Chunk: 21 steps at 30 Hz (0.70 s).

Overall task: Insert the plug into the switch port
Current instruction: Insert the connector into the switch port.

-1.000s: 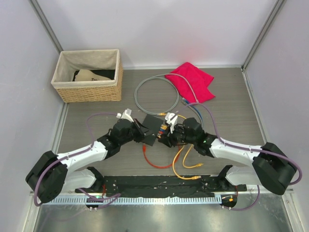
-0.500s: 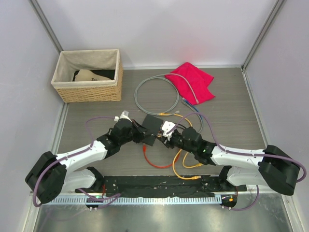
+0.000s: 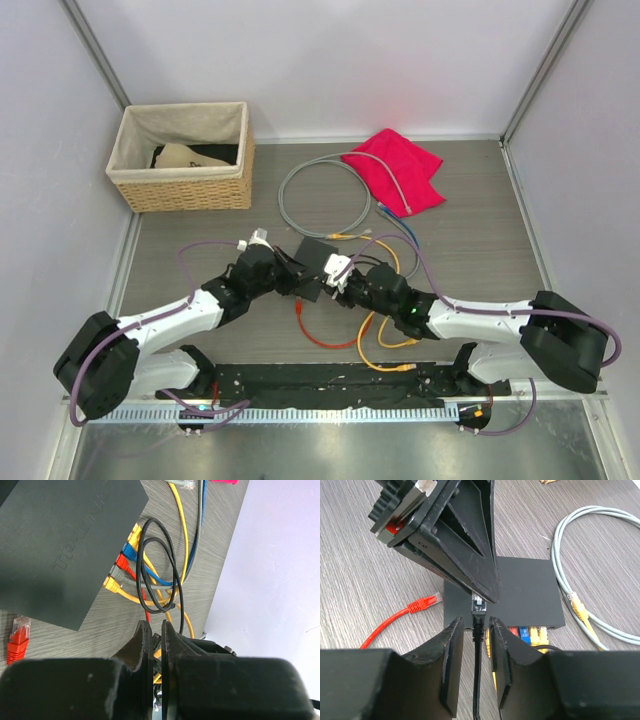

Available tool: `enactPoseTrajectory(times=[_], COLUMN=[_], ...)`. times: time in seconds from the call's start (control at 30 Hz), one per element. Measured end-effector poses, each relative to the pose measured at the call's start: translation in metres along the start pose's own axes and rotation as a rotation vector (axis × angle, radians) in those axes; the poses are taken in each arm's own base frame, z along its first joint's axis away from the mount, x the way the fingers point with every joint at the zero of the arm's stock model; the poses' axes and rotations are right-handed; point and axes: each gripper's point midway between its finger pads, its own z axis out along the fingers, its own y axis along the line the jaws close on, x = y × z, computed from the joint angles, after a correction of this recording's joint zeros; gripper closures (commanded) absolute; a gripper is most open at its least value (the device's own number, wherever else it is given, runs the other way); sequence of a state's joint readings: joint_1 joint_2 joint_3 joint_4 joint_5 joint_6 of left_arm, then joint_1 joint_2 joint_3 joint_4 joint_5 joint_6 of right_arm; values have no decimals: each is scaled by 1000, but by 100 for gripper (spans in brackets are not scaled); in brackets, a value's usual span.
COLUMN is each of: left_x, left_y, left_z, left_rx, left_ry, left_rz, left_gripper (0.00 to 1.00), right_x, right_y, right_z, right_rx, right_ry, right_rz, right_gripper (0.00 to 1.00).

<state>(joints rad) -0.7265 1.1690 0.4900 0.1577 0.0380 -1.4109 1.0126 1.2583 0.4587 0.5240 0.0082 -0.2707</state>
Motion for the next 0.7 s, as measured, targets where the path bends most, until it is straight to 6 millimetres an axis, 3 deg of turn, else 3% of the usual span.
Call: enactPoseTrajectory(times=[0.33,0.47,0.5,0.63,0.7], left_x=[0,0,0,0,-1], left_y=[0,0,0,2,2], left_z=[0,0,0,0,0], left_rx=[-2,-5,-5,-12,-23], left_ry=[2,3,2,1,0], left_rz=[0,0,1,12,49], left_gripper=[100,96,93,60,52], right_x=[12,12,12,12,11], right_y=[0,-1,-1,-1,-1], right_z=[6,7,7,7,8], right_rx=[6,11,11,7,4], right_ry=[37,40,41,52,67], right_rz=[-15,-18,-18,-17,-15], right_gripper=[82,99,99,99,99])
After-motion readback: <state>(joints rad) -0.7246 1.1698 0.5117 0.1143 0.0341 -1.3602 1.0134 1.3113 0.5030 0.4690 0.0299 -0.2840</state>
